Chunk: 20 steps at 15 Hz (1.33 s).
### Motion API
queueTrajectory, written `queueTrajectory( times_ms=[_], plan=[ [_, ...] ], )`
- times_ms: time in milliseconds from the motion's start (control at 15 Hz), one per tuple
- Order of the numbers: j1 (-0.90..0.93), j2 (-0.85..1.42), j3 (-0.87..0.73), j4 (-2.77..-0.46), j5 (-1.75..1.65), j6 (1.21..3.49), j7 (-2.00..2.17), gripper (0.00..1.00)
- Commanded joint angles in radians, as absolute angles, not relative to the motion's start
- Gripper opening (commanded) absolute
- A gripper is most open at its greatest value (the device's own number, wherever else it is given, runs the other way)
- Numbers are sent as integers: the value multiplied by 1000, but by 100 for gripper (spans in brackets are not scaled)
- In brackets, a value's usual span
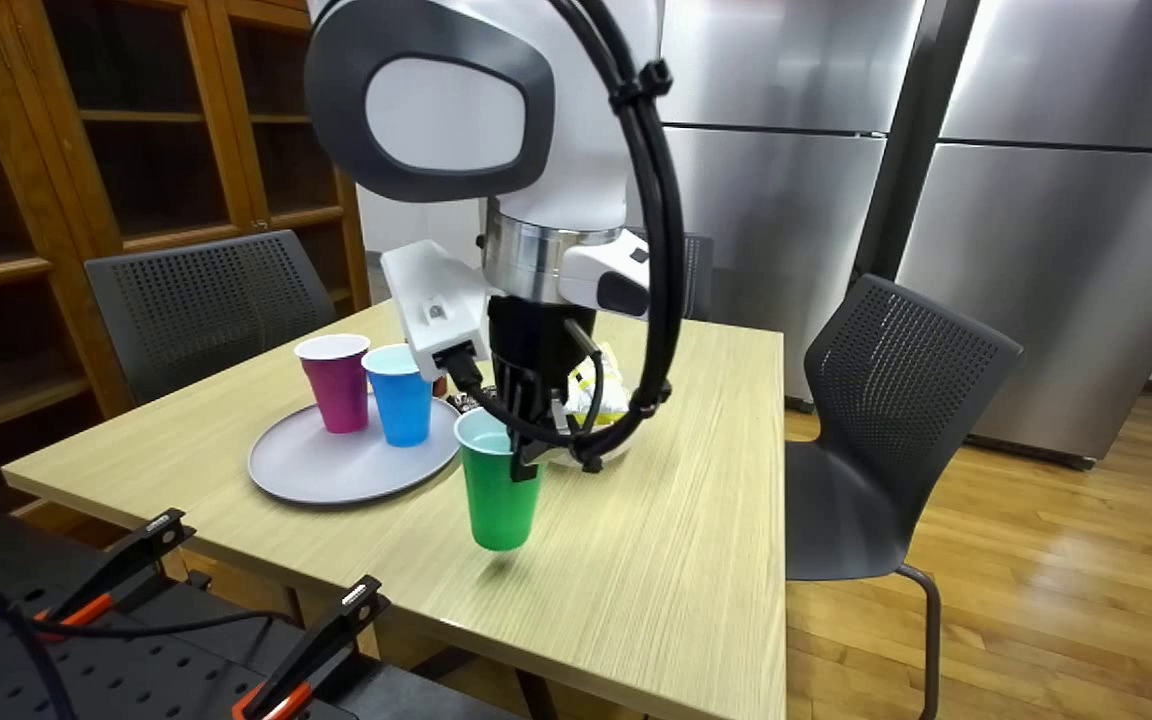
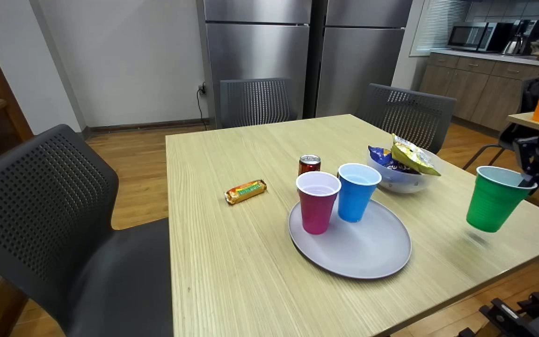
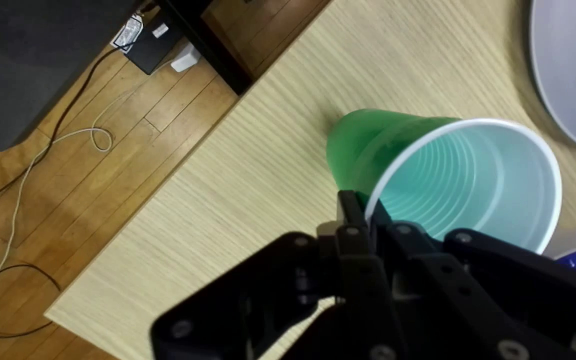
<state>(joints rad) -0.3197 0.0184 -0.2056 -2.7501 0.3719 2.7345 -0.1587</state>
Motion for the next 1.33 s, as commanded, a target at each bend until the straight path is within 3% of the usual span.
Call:
queueTrajectory(
  times_ms=[0, 1267],
  plan=[
    [-279, -59, -169, -2834, 379, 2770, -163, 1],
    [-18, 50, -12, -2774, 371, 2812, -56, 1]
  ],
)
